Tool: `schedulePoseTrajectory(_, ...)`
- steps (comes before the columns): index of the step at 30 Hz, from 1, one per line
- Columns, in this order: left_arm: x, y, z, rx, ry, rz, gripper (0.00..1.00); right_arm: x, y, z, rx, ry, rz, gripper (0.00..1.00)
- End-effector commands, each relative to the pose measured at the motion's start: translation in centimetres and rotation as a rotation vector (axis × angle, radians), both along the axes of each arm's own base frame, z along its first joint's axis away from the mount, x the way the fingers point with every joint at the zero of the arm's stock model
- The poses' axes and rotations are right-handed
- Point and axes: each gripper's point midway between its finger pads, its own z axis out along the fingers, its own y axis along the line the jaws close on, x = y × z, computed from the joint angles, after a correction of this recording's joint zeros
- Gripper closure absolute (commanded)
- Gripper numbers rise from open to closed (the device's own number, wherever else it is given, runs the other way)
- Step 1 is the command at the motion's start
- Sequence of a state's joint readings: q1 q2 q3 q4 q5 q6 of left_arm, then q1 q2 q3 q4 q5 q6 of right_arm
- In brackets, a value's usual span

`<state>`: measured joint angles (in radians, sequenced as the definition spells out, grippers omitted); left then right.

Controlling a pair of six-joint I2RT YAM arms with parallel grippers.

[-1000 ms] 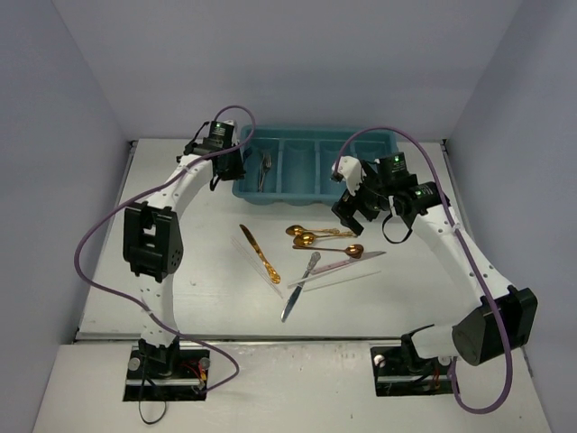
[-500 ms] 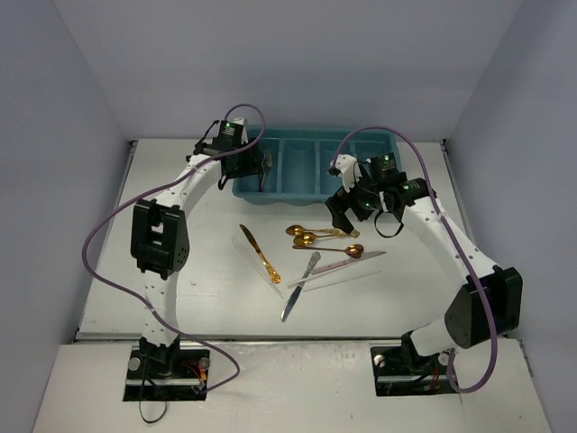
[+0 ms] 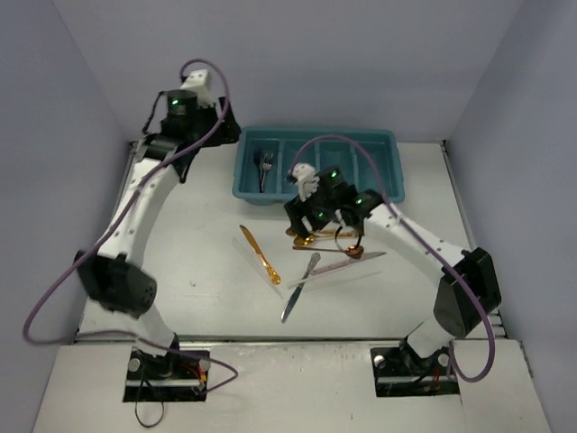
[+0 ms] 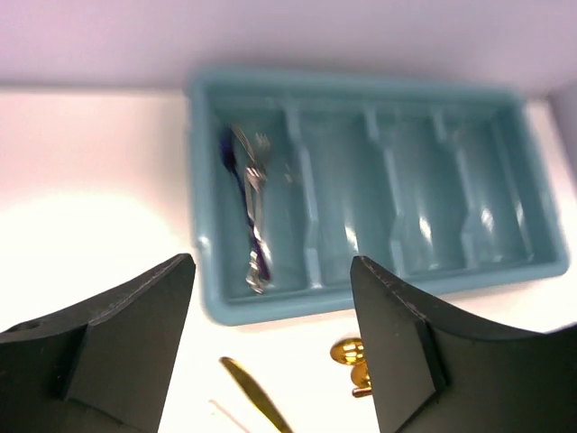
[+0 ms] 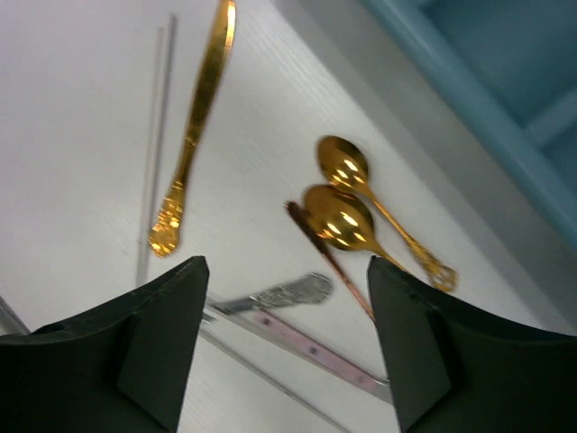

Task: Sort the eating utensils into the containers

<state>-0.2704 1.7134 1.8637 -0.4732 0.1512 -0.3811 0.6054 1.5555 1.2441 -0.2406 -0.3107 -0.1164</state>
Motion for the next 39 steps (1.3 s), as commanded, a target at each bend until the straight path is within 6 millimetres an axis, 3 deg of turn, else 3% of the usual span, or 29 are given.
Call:
schedulePoseTrajectory(1,-3.8,6.0,4.7,0.021,-0.108,0.115,0.33,0.1,4.1,-0.4,-0.004,-0.047,-0.112,0.41)
schedulePoseTrajectory(6,-6.7,11.6,4.3,0.005,-0.102,0.249,0.31,-1.2,7.1,-4.0,-0.065,0.007,-0.132,0.48)
schedulePoseTrajectory(13,-8.8,16.3,1.4,-0.043,-0.044,0.36,0.3,-1.5,8.8,-6.5,-0.134,0.009,-0.148,0.51)
schedulePoseTrajectory(17,-9.2,16.9,-0.7,-0.066,-0.004,0.371,0.3,-1.8,9.5,-7.7,-0.164,0.028,-0.134,0.52)
schedulePoseTrajectory(26,-9.3,17.5,-2.8,-0.092,0.029,0.383,0.3,-2.3,11.1,-9.5,-0.184,0.088,-0.095,0.62)
schedulePoseTrajectory(39,-9.9,19.1,-4.8,-0.136,0.065,0.403,0.3,-3.8,10.8,-14.2,-0.3,0.212,-0.045,0.63)
